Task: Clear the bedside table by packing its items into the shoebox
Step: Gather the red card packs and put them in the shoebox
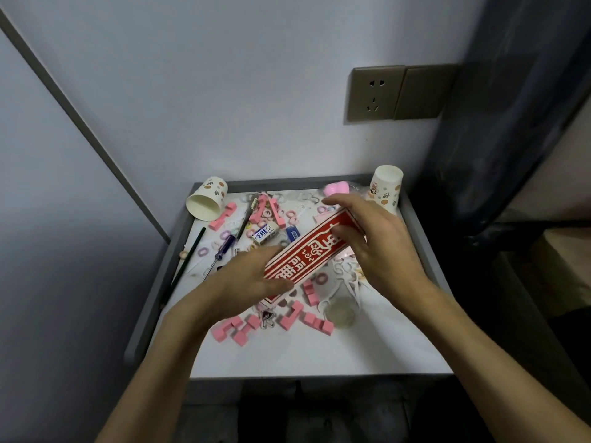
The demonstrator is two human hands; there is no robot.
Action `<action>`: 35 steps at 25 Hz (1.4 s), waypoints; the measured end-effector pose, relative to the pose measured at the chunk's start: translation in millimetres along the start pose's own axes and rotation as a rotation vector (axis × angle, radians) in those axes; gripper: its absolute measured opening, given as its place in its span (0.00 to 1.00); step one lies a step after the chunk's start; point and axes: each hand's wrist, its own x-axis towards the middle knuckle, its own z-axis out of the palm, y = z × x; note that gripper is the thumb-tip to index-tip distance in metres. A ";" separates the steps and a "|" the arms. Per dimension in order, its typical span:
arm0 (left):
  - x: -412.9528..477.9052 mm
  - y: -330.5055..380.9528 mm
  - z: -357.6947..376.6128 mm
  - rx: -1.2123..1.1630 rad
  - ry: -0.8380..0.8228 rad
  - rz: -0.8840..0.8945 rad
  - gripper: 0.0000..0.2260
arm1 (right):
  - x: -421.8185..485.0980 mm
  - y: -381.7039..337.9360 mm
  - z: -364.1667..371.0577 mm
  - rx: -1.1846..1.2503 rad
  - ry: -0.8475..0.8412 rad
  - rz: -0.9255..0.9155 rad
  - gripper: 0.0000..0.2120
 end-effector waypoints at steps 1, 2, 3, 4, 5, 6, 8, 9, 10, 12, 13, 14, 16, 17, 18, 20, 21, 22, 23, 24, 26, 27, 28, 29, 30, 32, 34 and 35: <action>-0.8 2.4 0.4 -0.066 -0.058 -0.009 0.12 | -0.8 -2.8 2.6 0.053 -0.005 0.052 0.17; -1.3 4.8 1.1 -0.124 -0.094 -0.025 0.13 | -1.1 -5.7 4.8 0.107 -0.020 0.096 0.19; -1.1 6.3 1.6 -0.185 -0.112 -0.049 0.12 | -0.4 -7.7 6.2 0.153 -0.027 0.132 0.20; -0.7 7.3 2.0 -0.251 -0.119 -0.081 0.11 | 0.8 -9.0 6.8 0.183 -0.021 0.153 0.20; 0.1 8.0 2.6 -0.316 -0.127 -0.114 0.10 | 2.2 -9.6 6.6 0.199 -0.006 0.158 0.20; 0.5 10.1 3.6 -0.360 -0.132 -0.141 0.09 | 3.2 -10.0 6.8 0.208 0.013 0.150 0.19; 2.1 13.2 7.7 -0.355 -0.110 -0.154 0.05 | 3.1 -10.9 10.3 0.215 0.062 0.139 0.14; 3.0 13.8 10.7 -0.297 -0.083 -0.136 0.02 | 2.4 -12.3 13.6 0.212 0.093 0.160 0.11; 3.7 15.1 13.5 -0.216 -0.050 -0.111 0.01 | 1.6 -14.3 17.4 0.212 0.125 0.206 0.09; 4.8 17.4 19.4 -0.082 0.009 -0.071 0.04 | 0.1 -18.4 25.1 0.252 0.194 0.328 0.08; 5.5 18.4 21.7 -0.054 0.027 -0.059 0.06 | 0.5 -20.5 27.7 0.300 0.238 0.375 0.06; 5.5 19.9 23.5 -0.042 0.045 -0.050 0.07 | 1.1 -22.4 29.2 0.349 0.291 0.400 0.05; 6.6 22.5 26.0 -0.056 0.079 -0.030 0.09 | 3.2 -25.8 30.1 0.384 0.374 0.402 0.05; 7.5 23.6 26.8 -0.072 0.093 -0.023 0.09 | 3.6 -27.3 31.0 0.382 0.390 0.396 0.06; 7.6 25.3 26.9 -0.080 0.108 -0.021 0.09 | 3.7 -28.9 32.5 0.379 0.393 0.391 0.06; 7.9 26.9 26.4 -0.088 0.134 -0.020 0.08 | 1.9 -32.2 35.9 0.375 0.379 0.382 0.08; 8.1 27.0 26.4 -0.094 0.145 -0.021 0.07 | 0.2 -33.5 37.4 0.379 0.370 0.374 0.08; 8.1 27.1 26.6 -0.099 0.153 -0.025 0.07 | -1.3 -34.2 38.6 0.383 0.360 0.370 0.09; 8.2 27.0 26.8 -0.101 0.160 -0.031 0.06 | -2.4 -34.7 39.3 0.382 0.348 0.371 0.09; 8.3 27.0 27.0 -0.104 0.165 -0.037 0.06 | -3.1 -34.8 39.7 0.376 0.339 0.375 0.10; 8.5 26.7 27.3 -0.119 0.174 -0.046 0.05 | -3.4 -34.3 39.8 0.360 0.337 0.374 0.11; 8.3 26.7 27.7 -0.130 0.175 -0.047 0.05 | -3.5 -34.1 39.5 0.358 0.346 0.367 0.11; 8.1 26.6 28.1 -0.141 0.171 -0.047 0.05 | -3.8 -34.1 39.5 0.361 0.357 0.359 0.12; 8.2 26.6 28.7 -0.149 0.164 -0.046 0.05 | -4.3 -34.0 39.5 0.369 0.368 0.351 0.12; 8.7 26.4 29.3 -0.152 0.159 -0.047 0.05 | -4.6 -34.2 39.4 0.378 0.377 0.345 0.12; 10.4 27.0 30.3 -0.144 0.166 -0.042 0.06 | -4.1 -34.7 37.3 0.376 0.390 0.337 0.09; 11.5 29.6 31.0 -0.086 0.193 -0.022 0.06 | -2.8 -33.9 31.6 0.374 0.408 0.341 0.09; 10.8 31.8 31.9 -0.045 0.205 -0.011 0.07 | -3.6 -33.9 28.0 0.388 0.414 0.348 0.11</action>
